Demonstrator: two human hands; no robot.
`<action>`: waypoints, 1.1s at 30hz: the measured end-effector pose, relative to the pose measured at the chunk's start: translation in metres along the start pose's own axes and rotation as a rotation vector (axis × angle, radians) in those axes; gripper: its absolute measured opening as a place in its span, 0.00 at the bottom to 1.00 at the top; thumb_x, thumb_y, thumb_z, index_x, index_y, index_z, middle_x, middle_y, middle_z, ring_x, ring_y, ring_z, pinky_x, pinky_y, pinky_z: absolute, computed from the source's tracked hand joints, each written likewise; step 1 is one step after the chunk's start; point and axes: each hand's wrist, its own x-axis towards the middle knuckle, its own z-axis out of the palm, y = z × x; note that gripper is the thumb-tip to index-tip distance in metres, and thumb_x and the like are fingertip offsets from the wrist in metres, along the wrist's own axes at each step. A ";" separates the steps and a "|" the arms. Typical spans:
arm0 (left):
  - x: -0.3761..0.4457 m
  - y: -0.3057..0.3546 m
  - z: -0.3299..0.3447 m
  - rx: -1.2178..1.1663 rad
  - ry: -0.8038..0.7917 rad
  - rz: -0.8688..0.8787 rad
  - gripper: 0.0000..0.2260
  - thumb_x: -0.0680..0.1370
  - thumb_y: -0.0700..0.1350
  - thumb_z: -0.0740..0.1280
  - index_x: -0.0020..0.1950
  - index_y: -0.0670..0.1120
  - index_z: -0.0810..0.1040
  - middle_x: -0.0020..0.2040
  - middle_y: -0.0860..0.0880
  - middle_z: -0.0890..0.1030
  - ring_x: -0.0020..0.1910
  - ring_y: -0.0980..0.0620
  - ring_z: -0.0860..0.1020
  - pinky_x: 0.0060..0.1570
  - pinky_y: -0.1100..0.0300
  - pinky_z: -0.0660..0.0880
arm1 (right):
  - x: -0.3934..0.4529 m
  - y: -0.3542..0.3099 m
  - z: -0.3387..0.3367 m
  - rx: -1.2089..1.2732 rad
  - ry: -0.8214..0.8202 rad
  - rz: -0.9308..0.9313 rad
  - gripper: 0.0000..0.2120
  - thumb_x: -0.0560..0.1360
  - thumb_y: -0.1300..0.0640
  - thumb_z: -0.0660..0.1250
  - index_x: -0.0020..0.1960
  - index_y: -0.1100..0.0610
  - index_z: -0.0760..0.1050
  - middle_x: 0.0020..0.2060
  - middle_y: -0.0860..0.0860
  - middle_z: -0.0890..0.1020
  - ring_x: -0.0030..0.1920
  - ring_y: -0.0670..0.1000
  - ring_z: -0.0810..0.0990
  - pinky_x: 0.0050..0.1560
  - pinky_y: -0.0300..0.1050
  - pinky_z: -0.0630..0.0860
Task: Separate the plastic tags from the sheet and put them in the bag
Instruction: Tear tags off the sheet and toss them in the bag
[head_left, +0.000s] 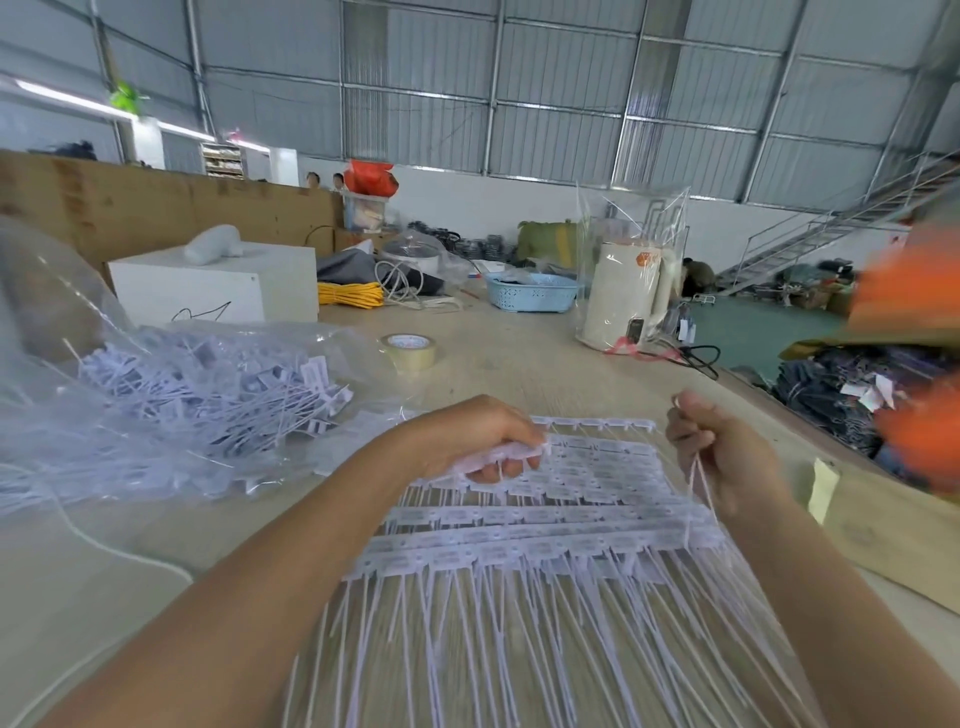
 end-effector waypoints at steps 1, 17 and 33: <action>0.001 -0.001 0.003 0.022 -0.005 -0.004 0.11 0.79 0.39 0.59 0.40 0.41 0.76 0.34 0.46 0.77 0.27 0.53 0.70 0.24 0.64 0.63 | -0.001 0.003 0.002 0.013 -0.045 0.070 0.05 0.79 0.64 0.57 0.45 0.60 0.70 0.32 0.51 0.68 0.21 0.41 0.69 0.18 0.28 0.66; 0.011 -0.007 0.009 0.441 0.154 0.055 0.12 0.75 0.48 0.69 0.56 0.47 0.72 0.39 0.46 0.81 0.36 0.53 0.78 0.44 0.56 0.73 | -0.023 0.061 0.033 -0.633 -0.317 -0.222 0.04 0.76 0.66 0.65 0.42 0.64 0.76 0.27 0.54 0.81 0.28 0.49 0.80 0.30 0.38 0.76; 0.009 -0.006 0.008 0.160 0.141 0.054 0.14 0.79 0.43 0.64 0.33 0.42 0.75 0.21 0.55 0.75 0.24 0.57 0.70 0.29 0.65 0.67 | -0.026 0.058 0.031 -0.832 -0.379 -0.293 0.05 0.76 0.64 0.66 0.43 0.66 0.76 0.26 0.54 0.79 0.26 0.48 0.79 0.29 0.37 0.77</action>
